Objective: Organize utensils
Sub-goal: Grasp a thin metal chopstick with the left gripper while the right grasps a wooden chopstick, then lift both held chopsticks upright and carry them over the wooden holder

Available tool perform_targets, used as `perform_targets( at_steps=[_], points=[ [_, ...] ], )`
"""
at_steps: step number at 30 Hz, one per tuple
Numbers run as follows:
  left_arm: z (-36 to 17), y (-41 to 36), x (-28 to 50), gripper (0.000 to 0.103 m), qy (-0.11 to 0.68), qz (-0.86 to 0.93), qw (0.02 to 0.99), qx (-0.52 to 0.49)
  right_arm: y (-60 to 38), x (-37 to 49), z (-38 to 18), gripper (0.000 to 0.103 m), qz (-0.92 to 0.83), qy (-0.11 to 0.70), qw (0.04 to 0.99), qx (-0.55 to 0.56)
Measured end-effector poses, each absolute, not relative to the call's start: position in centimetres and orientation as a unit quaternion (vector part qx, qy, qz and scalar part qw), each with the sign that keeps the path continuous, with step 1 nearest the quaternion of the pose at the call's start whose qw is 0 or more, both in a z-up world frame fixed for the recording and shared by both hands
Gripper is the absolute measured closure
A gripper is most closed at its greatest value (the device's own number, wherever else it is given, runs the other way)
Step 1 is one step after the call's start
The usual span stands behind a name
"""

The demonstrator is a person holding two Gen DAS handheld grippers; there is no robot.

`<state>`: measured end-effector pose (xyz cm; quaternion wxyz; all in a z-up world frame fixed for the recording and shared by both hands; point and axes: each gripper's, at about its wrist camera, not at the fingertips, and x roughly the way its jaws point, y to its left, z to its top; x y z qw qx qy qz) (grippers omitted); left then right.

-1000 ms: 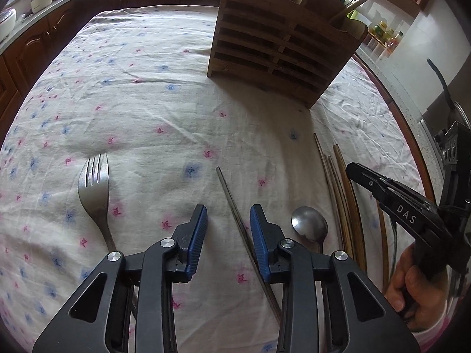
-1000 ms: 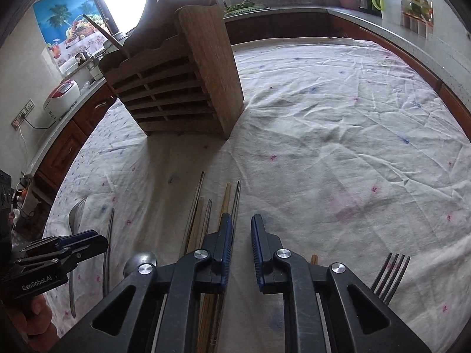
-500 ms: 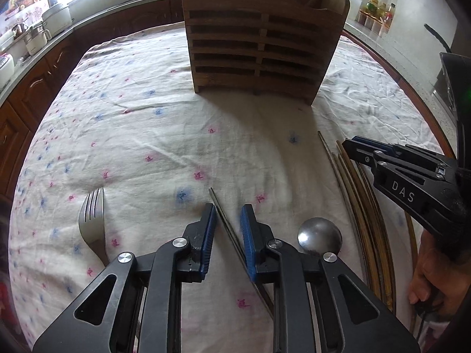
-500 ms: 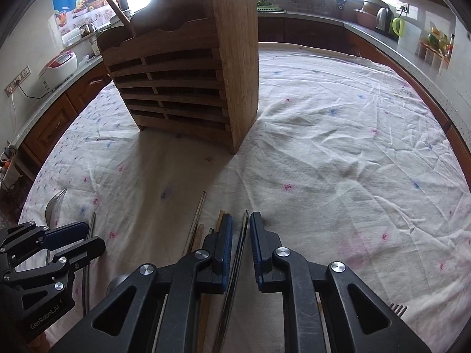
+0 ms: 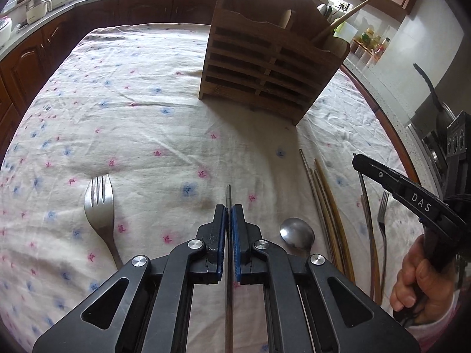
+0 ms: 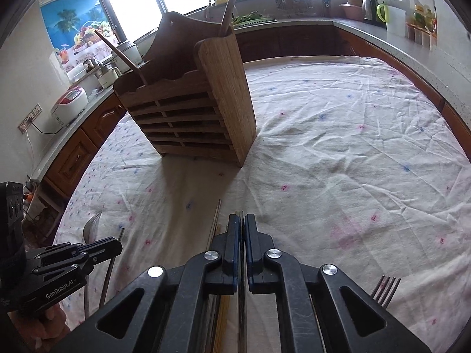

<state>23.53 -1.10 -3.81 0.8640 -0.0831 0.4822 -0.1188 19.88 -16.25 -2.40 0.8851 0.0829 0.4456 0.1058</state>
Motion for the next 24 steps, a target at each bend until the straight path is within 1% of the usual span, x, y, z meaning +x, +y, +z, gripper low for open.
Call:
perform_targets(
  at_steps=[15, 24],
  points=[
    [4.9, 1.0, 18.3, 0.099, 0.395, -0.16, 0.895, -0.127, -17.4, 14.7, 6.1, 0.099, 0.11, 0.355, 0.923, 0.095],
    [8.2, 2.3, 16.3, 0.099, 0.35, -0.168, 0.911, -0.135, -17.9, 12.5, 10.4, 0.099, 0.108, 0.301, 0.943, 0.094]
  ],
)
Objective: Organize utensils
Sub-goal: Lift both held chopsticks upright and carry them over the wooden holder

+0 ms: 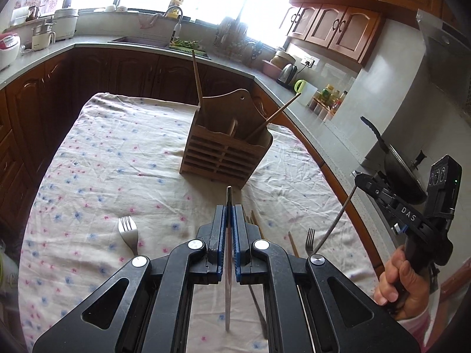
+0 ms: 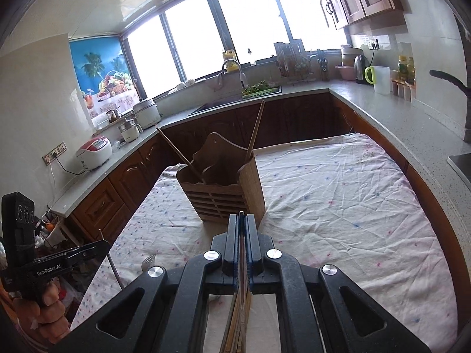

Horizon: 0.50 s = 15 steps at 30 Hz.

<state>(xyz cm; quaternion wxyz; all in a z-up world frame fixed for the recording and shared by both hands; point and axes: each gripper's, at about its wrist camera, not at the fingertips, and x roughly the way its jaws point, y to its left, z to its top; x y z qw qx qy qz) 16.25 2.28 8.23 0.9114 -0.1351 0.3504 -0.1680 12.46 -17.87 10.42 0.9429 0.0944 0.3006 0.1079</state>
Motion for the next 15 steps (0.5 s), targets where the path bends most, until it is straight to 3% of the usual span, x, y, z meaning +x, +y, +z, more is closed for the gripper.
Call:
perform_targets(
  at_steps=[15],
  points=[
    [9.9, 3.2, 15.9, 0.099, 0.321, -0.159, 0.923, -0.141, -17.7, 12.2, 11.9, 0.099, 0.111, 0.276, 0.95, 0.098]
  ],
)
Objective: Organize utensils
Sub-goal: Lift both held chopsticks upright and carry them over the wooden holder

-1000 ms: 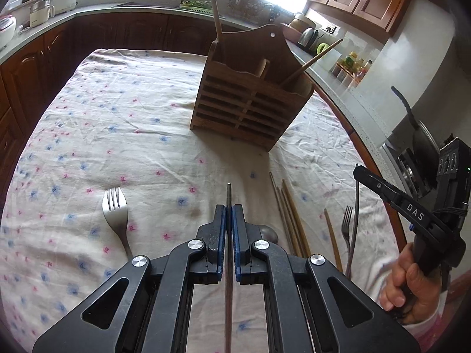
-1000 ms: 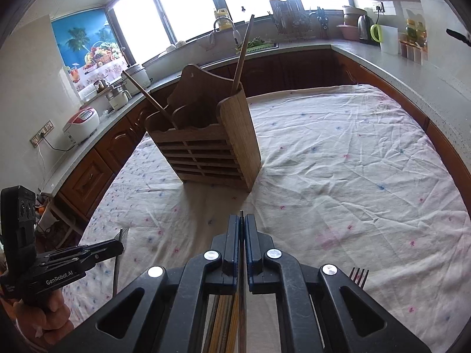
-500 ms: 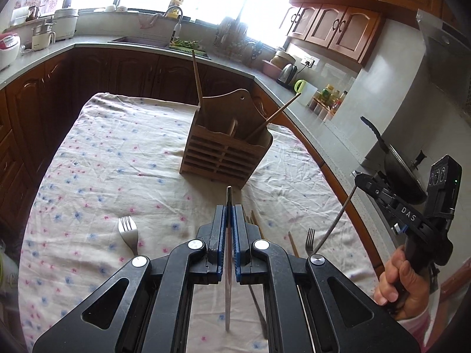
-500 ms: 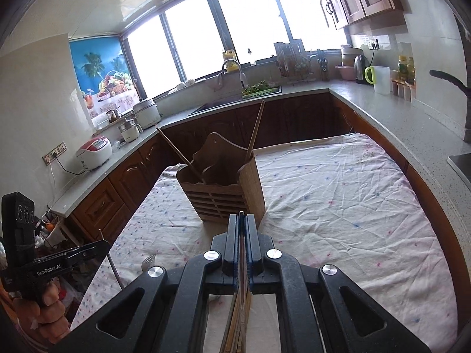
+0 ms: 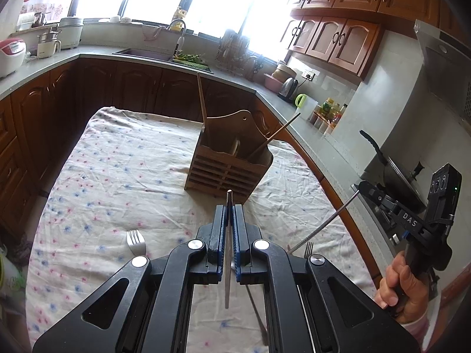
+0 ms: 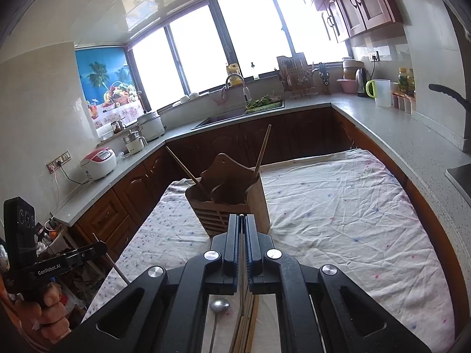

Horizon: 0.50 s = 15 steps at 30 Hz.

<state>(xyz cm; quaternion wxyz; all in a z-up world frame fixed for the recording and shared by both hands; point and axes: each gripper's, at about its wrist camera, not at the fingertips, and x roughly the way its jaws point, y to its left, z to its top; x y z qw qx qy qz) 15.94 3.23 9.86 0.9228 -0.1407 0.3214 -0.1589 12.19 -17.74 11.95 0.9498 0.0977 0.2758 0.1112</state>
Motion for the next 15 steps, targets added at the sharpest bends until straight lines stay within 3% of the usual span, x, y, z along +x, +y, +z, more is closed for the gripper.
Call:
perform_targets(
  at_steps=[15],
  points=[
    [12.5, 4.4, 18.0, 0.099, 0.284, -0.146, 0.936, -0.151, -17.3, 13.9, 13.6, 0.099, 0.118, 0.252, 0.955, 0.099]
  ],
)
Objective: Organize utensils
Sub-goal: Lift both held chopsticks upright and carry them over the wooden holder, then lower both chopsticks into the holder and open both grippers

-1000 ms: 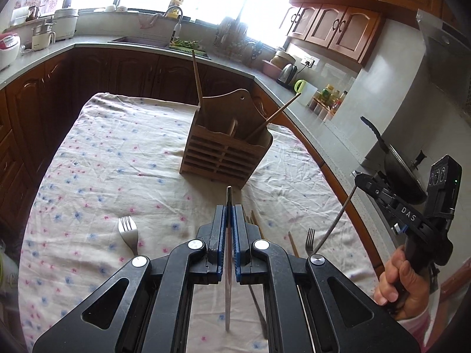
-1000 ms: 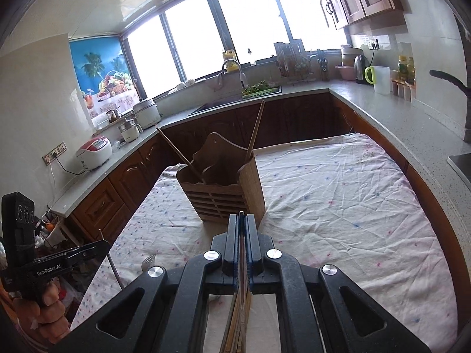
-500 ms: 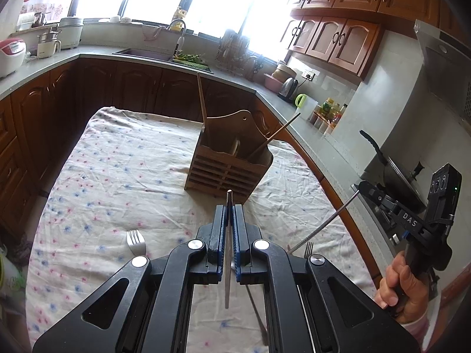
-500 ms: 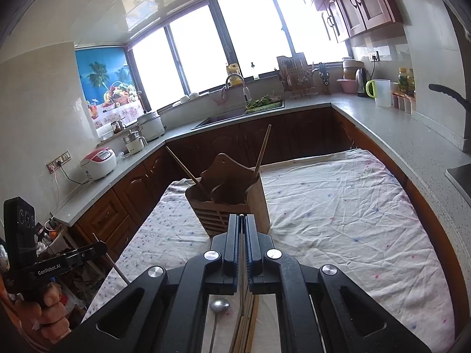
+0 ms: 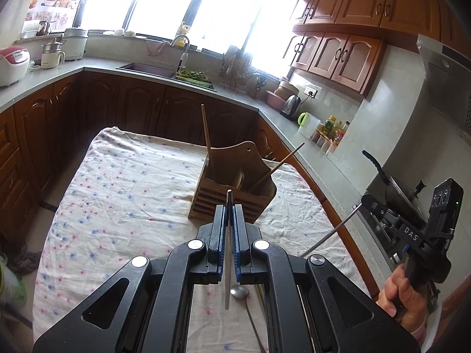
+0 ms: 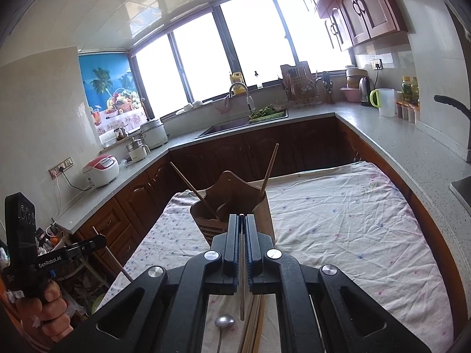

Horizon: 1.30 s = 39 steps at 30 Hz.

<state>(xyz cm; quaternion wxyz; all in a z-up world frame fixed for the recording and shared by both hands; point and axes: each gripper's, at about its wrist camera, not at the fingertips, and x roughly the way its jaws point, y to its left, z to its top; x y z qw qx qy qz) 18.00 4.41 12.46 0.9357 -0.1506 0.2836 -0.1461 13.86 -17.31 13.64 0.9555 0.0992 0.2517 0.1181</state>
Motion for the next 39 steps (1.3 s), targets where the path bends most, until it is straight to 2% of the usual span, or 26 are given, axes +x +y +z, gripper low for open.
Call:
perform_targets(
  at_steps=[13, 20, 28, 39],
  points=[
    [18.4, 5.0, 23.9, 0.099, 0.202, -0.128, 0.959, -0.154, -16.7, 18.8, 18.8, 0.099, 0.118, 0.186, 0.97, 0.101],
    [19.8, 5.4, 28.9, 0.099, 0.175, -0.111, 0.964, -0.17, -16.5, 23.1, 20.0, 0.099, 0.106, 0.167, 0.975, 0.103],
    [16.5, 4.9, 34.0, 0.099, 0.188, -0.094, 0.96, -0.186, -16.6, 26.2, 17.1, 0.099, 0.084, 0.18, 0.974, 0.107],
    [11.0, 3.6, 36.3, 0.099, 0.22, -0.079, 0.954, -0.19, -16.6, 28.1, 11.5, 0.099, 0.076, 0.228, 0.962, 0.128]
  ],
)
